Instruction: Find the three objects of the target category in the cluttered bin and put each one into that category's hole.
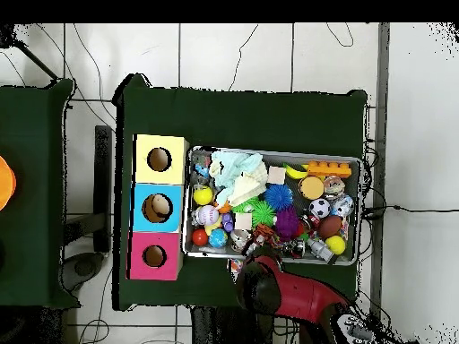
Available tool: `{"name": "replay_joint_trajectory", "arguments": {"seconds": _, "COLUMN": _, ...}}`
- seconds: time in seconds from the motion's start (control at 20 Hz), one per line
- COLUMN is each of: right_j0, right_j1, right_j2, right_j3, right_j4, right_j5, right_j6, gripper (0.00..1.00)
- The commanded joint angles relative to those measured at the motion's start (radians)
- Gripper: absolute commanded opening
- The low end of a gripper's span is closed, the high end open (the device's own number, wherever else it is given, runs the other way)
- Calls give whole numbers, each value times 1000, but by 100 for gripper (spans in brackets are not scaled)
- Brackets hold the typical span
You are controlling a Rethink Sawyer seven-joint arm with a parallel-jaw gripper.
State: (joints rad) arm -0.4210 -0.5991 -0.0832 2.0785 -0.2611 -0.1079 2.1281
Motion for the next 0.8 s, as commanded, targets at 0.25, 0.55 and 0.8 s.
{"name": "replay_joint_trajectory", "arguments": {"seconds": 0.25, "right_j0": 0, "right_j1": 41, "right_j2": 46, "right_j3": -57, "right_j4": 27, "right_j5": -3, "right_j6": 122, "gripper": 100}}
{"name": "replay_joint_trajectory", "arguments": {"seconds": 0.55, "right_j0": 5, "right_j1": 69, "right_j2": 52, "right_j3": -80, "right_j4": 46, "right_j5": 1, "right_j6": 129, "gripper": 100}}
{"name": "replay_joint_trajectory", "arguments": {"seconds": 0.8, "right_j0": 14, "right_j1": 59, "right_j2": 68, "right_j3": -93, "right_j4": 73, "right_j5": 37, "right_j6": 136, "gripper": 100}}
